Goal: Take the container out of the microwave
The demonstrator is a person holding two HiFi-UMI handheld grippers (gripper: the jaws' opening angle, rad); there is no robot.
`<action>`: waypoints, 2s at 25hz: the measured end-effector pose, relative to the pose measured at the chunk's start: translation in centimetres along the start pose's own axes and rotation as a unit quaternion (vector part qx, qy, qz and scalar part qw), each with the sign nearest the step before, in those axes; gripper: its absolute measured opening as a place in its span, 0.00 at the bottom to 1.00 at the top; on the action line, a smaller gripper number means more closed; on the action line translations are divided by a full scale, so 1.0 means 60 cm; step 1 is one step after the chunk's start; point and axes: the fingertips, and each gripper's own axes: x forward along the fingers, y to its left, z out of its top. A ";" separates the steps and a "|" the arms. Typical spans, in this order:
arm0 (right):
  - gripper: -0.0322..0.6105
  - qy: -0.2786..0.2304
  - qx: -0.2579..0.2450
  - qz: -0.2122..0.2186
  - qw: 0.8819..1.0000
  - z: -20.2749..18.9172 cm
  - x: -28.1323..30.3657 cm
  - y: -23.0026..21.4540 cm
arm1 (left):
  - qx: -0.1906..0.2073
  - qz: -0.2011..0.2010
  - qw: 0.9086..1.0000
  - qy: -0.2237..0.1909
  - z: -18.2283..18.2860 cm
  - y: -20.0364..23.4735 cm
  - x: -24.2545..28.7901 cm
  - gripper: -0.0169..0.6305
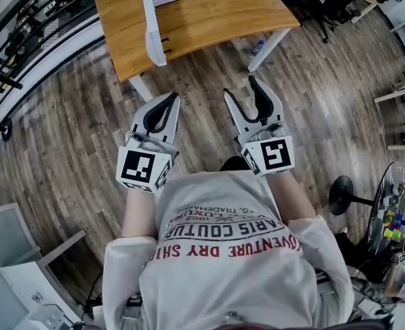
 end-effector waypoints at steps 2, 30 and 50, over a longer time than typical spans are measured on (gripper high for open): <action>0.43 0.003 0.000 0.000 1.000 -0.004 0.009 -0.008 | -0.005 0.005 1.000 0.000 -0.005 0.007 0.004 0.05; 0.42 0.034 0.037 0.203 0.978 -0.107 0.358 -0.401 | -0.015 0.212 0.976 0.043 0.000 0.096 0.439 0.05; 0.42 0.166 -0.051 0.331 0.927 -0.229 0.627 -0.404 | -0.041 0.261 0.961 0.079 -0.050 0.253 0.583 0.05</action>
